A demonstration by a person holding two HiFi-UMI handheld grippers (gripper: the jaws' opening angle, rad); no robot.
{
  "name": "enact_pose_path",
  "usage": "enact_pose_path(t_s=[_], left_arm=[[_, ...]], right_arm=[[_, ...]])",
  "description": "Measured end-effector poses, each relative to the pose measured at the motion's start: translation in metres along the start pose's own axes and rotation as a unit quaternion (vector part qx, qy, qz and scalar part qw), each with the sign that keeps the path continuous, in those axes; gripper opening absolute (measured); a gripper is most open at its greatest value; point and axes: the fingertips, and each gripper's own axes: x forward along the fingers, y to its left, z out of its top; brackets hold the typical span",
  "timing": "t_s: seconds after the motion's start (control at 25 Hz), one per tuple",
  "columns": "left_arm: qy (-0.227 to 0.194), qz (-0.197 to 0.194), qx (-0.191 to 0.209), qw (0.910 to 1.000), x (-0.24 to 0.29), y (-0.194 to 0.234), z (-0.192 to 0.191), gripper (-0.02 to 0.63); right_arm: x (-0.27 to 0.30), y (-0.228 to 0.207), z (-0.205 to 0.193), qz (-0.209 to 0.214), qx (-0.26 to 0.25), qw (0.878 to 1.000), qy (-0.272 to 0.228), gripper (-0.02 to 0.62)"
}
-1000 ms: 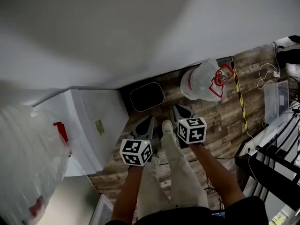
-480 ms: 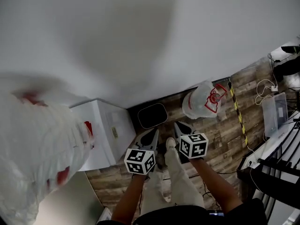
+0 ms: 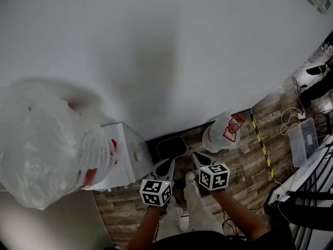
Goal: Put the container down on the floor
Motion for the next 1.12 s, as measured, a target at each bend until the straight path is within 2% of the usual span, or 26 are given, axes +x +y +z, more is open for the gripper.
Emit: enact_pose_path(t_s=[0.24, 0.68, 0.88, 1.12], left_arm=[[-0.019, -0.017, 0.021, 0.9995, -0.021, -0.016, 0.035, 0.017], [-0.080, -0.032, 0.055, 0.9948, -0.076, -0.055, 0.089, 0.017], [-0.096, -0.058, 0.072, 0.9911, -0.098, -0.079, 0.108, 0.017], [-0.116, -0.076, 0.091, 0.9861, -0.127, -0.099, 0.128, 0.017]], right_arm=[[-0.026, 0.029, 0.026, 0.008, -0.011, 0.999, -0.029, 0.031], [-0.086, 0.067, 0.061, 0.011, -0.025, 0.995, -0.091, 0.031], [-0.111, 0.089, 0.072, 0.022, -0.038, 0.993, -0.112, 0.031], [-0.140, 0.104, 0.080, 0.004, -0.056, 0.989, -0.137, 0.031]])
